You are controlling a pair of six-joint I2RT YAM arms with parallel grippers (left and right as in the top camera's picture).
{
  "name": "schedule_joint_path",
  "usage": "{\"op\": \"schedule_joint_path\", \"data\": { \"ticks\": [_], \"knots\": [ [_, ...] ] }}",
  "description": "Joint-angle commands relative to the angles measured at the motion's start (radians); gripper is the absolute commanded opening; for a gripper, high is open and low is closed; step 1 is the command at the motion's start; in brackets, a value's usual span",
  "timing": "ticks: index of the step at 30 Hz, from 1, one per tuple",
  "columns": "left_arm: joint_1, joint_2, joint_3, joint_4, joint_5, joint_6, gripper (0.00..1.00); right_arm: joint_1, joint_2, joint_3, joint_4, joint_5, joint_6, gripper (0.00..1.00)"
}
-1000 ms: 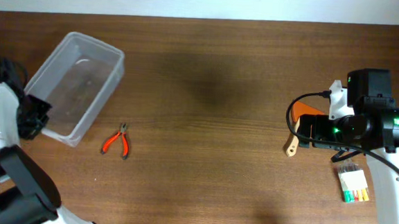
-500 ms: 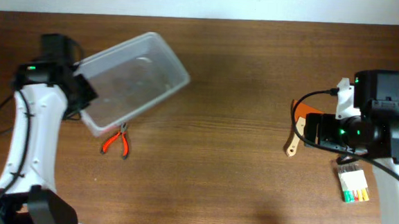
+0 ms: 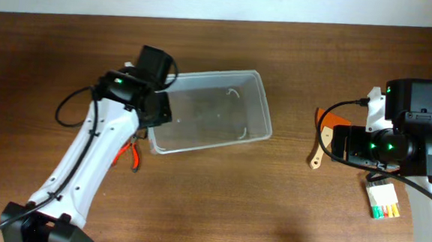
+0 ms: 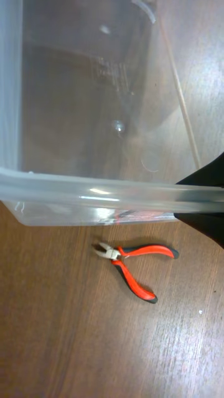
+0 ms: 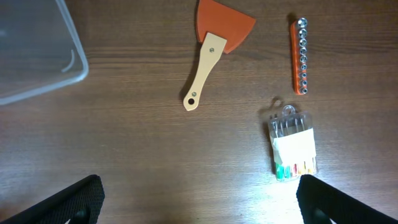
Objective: Pack container
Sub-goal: 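Drag the box rightward to the table center with the left gripper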
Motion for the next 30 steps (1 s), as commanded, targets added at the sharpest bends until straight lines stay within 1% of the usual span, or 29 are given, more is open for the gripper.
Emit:
{"op": "schedule_joint_path", "data": {
  "ticks": [1, 6, 11, 22, 30],
  "knots": [
    [-0.035, -0.025, -0.005, 0.005, -0.074, 0.012, 0.01, 0.006, -0.007, 0.018, -0.003, 0.016, -0.006, 0.99],
    [-0.051, -0.025, -0.049, 0.040, -0.082, 0.021, 0.02, 0.006, -0.007, 0.018, -0.003, 0.016, -0.006, 0.99],
    [-0.052, -0.025, -0.159, 0.116, -0.043, 0.020, 0.01, 0.006, -0.007, 0.017, -0.003, 0.016, -0.006, 0.99],
    [-0.052, -0.025, -0.371, 0.229, -0.030, 0.021, 0.01, 0.006, -0.007, 0.018, -0.003, 0.015, -0.006, 0.99],
    [-0.052, -0.025, -0.435, 0.293, -0.048, 0.026, 0.02, 0.006, -0.007, 0.017, -0.003, 0.015, -0.006, 0.99]
  ]
}}
